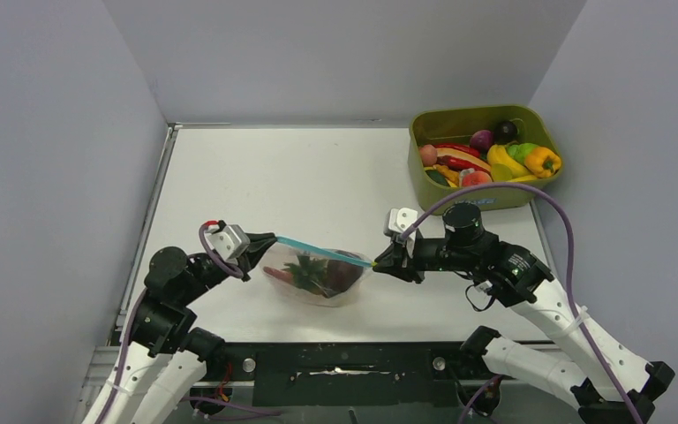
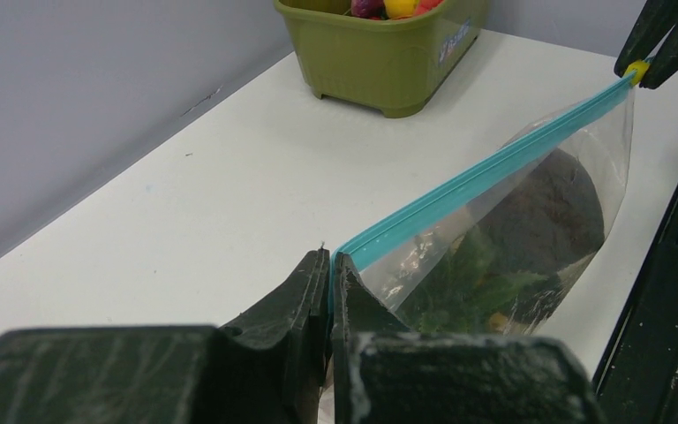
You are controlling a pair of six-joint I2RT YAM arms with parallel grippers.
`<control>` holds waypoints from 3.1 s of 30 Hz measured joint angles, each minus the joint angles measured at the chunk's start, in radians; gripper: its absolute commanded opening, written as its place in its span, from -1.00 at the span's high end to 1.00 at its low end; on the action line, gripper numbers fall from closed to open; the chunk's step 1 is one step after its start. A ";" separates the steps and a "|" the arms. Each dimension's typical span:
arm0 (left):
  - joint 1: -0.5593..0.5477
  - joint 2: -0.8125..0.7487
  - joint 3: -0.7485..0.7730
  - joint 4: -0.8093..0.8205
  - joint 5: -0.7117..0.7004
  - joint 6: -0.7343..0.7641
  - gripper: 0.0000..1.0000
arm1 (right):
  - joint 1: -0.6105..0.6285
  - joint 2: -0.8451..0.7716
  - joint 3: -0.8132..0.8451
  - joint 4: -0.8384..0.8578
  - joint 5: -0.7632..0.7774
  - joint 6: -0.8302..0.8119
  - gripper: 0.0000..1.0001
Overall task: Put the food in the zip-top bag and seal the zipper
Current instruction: Zip the zipper food storage bag at the center of the board, then place the zipper food storage bag at the center of the board, then reset both arms
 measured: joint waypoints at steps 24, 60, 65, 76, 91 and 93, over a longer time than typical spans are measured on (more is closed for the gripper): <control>0.011 -0.069 -0.024 -0.041 -0.142 -0.022 -0.09 | -0.033 0.294 0.001 0.242 0.188 0.046 1.00; 0.011 -0.063 -0.094 0.016 -0.506 -0.412 -0.45 | -0.235 0.694 0.198 0.468 0.171 0.075 -0.71; 0.011 -0.013 -0.094 0.017 -0.533 -0.426 -0.46 | -0.235 0.552 0.077 0.500 0.211 0.148 -0.95; 0.011 0.016 -0.030 0.017 -0.566 -0.426 -0.46 | -0.235 0.197 -0.089 0.490 0.342 0.320 -0.95; 0.011 -0.003 0.032 0.018 -0.569 -0.441 -0.47 | -0.235 -0.041 -0.111 0.338 0.621 0.597 -0.95; 0.011 -0.002 0.032 0.017 -0.569 -0.442 -0.46 | -0.235 -0.059 -0.128 0.340 0.633 0.605 -0.95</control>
